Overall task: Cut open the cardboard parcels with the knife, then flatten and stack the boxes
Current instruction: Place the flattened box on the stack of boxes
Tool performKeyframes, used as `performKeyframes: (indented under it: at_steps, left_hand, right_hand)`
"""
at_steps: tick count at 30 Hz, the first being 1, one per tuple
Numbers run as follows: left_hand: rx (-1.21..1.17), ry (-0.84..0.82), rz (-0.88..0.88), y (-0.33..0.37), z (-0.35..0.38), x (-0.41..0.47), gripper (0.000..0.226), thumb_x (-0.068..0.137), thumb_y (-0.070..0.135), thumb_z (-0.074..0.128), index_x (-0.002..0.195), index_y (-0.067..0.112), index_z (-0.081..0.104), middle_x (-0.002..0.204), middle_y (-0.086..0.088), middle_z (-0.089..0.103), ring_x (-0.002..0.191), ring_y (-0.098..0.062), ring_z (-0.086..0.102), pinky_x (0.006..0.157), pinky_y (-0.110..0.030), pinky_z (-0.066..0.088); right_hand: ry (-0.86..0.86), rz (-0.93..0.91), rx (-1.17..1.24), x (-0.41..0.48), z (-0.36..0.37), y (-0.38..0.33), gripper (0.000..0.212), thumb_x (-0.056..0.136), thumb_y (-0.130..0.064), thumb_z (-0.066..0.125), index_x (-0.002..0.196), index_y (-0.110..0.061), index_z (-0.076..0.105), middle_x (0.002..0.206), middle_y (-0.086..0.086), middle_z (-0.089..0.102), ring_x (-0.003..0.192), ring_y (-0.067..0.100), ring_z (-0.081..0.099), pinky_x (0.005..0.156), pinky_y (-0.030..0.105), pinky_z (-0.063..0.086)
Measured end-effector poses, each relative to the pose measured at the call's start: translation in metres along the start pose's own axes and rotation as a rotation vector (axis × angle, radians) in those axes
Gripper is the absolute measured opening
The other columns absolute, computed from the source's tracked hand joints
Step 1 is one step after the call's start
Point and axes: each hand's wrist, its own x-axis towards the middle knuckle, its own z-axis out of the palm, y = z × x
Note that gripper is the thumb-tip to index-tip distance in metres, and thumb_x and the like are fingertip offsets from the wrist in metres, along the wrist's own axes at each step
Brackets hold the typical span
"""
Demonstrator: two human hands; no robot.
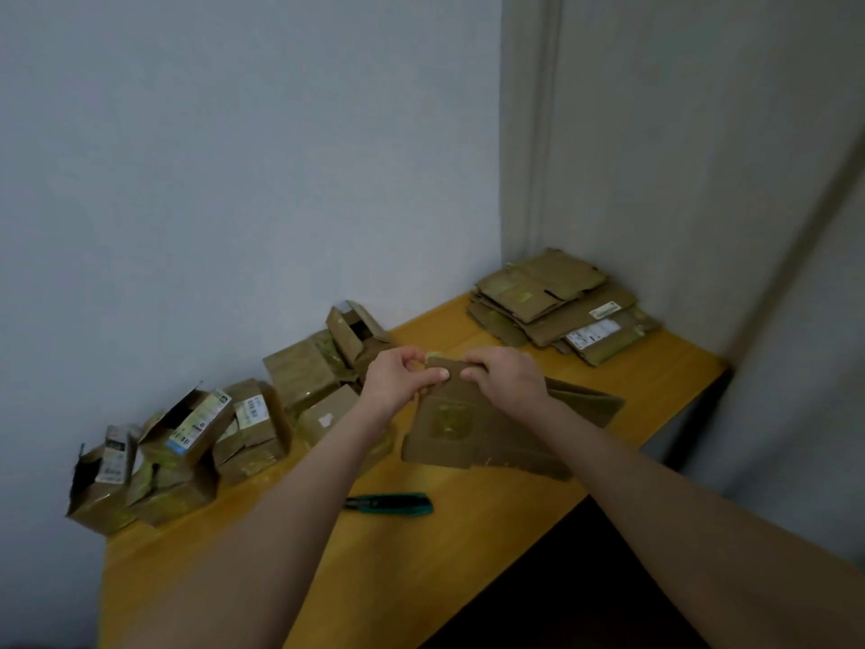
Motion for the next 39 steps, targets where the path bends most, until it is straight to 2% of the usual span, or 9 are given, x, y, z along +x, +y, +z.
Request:
performKeyframes:
  at_steps: [6, 11, 16, 21, 24, 26, 29, 36, 39]
  left_hand:
    - [0.186, 0.096, 0.148, 0.027, 0.037, 0.044, 0.043, 0.075, 0.028, 0.080, 0.057, 0.019, 0.042, 0.055, 0.002, 0.047, 0.056, -0.013, 0.041, 0.055, -0.030, 0.032]
    - [0.065, 0.202, 0.155, 0.039, 0.055, 0.097, 0.034, 0.078, 0.018, 0.078, 0.064, 0.009, 0.049, 0.053, -0.003, 0.060, 0.046, -0.006, 0.056, 0.054, -0.026, 0.047]
    - [-0.171, 0.155, 0.160, 0.053, 0.081, 0.171, 0.018, 0.079, 0.019, 0.078, 0.086, 0.007, 0.068, 0.082, -0.008, 0.066, 0.072, -0.016, 0.055, 0.062, -0.020, 0.044]
    - [-0.617, 0.109, -0.280, 0.069, 0.097, 0.242, 0.048, 0.093, 0.052, 0.054, 0.116, 0.010, 0.052, 0.100, -0.003, 0.060, 0.084, -0.022, 0.065, 0.070, -0.035, 0.060]
    - [-0.820, -0.127, -0.527, 0.072, 0.110, 0.281, 0.035, 0.093, 0.023, 0.062, 0.118, -0.001, 0.054, 0.091, -0.016, 0.063, 0.062, -0.021, 0.068, 0.049, -0.029, 0.057]
    - [-0.861, -0.070, -0.527, 0.075, 0.124, 0.304, 0.027, 0.094, 0.003, 0.055, 0.119, -0.008, 0.057, 0.092, -0.016, 0.064, 0.055, -0.017, 0.064, 0.044, -0.025, 0.055]
    - [-0.770, 0.063, -0.505, 0.072, 0.146, 0.331, 0.021, 0.094, -0.005, 0.051, 0.112, -0.001, 0.059, 0.086, -0.011, 0.066, 0.058, -0.016, 0.058, 0.040, -0.024, 0.050]
    - [-0.569, 0.076, -0.566, 0.070, 0.228, 0.373, 0.020, 0.096, 0.002, 0.052, 0.113, 0.007, 0.061, 0.093, -0.008, 0.071, 0.063, -0.018, 0.063, 0.040, -0.024, 0.042]
    - [-0.177, -0.027, -0.532, 0.066, 0.267, 0.391, 0.032, 0.096, 0.012, 0.055, 0.127, 0.005, 0.055, 0.116, -0.012, 0.066, 0.088, -0.023, 0.066, 0.073, -0.036, 0.057]
  right_hand:
    - [0.006, -0.056, -0.046, 0.034, -0.024, 0.048, 0.031, 0.096, -0.039, 0.050, 0.125, -0.032, 0.062, 0.117, 0.001, 0.066, 0.112, 0.024, 0.055, 0.093, 0.036, 0.039]
    - [-0.087, 0.026, -0.099, 0.082, -0.045, 0.100, 0.080, 0.077, -0.065, 0.060, 0.145, -0.032, 0.035, 0.136, -0.004, 0.054, 0.130, 0.024, 0.042, 0.113, 0.048, 0.023]
    - [0.119, -0.024, -0.271, 0.140, -0.057, 0.151, 0.034, 0.096, -0.033, 0.050, 0.129, -0.038, 0.057, 0.124, -0.008, 0.061, 0.111, 0.020, 0.051, 0.095, 0.036, 0.036]
    - [0.389, -0.038, -0.221, 0.197, -0.054, 0.199, 0.034, 0.077, -0.004, 0.073, 0.099, -0.030, 0.076, 0.094, -0.002, 0.071, 0.080, 0.027, 0.055, 0.065, 0.030, 0.033]
    - [0.459, -0.127, -0.274, 0.224, -0.056, 0.216, 0.037, 0.065, -0.001, 0.081, 0.093, -0.026, 0.077, 0.088, 0.001, 0.071, 0.075, 0.031, 0.058, 0.066, 0.037, 0.043]
    - [0.354, -0.113, -0.331, 0.241, -0.058, 0.227, 0.040, 0.075, -0.016, 0.077, 0.112, -0.029, 0.071, 0.111, 0.007, 0.066, 0.100, 0.036, 0.055, 0.088, 0.051, 0.042]
    - [-0.076, 0.061, -0.430, 0.261, -0.057, 0.253, 0.088, 0.079, -0.065, 0.059, 0.151, -0.036, 0.019, 0.156, 0.006, 0.020, 0.144, 0.034, 0.011, 0.115, 0.056, 0.002]
    - [-0.217, 0.057, -0.480, 0.308, -0.031, 0.316, 0.104, 0.075, -0.072, 0.059, 0.153, -0.031, 0.004, 0.161, 0.007, -0.007, 0.145, 0.037, -0.015, 0.115, 0.061, -0.006]
    - [-0.396, 0.074, -0.469, 0.318, -0.018, 0.346, 0.108, 0.072, -0.073, 0.060, 0.153, -0.031, 0.004, 0.161, 0.008, -0.010, 0.144, 0.038, -0.021, 0.115, 0.060, -0.009]
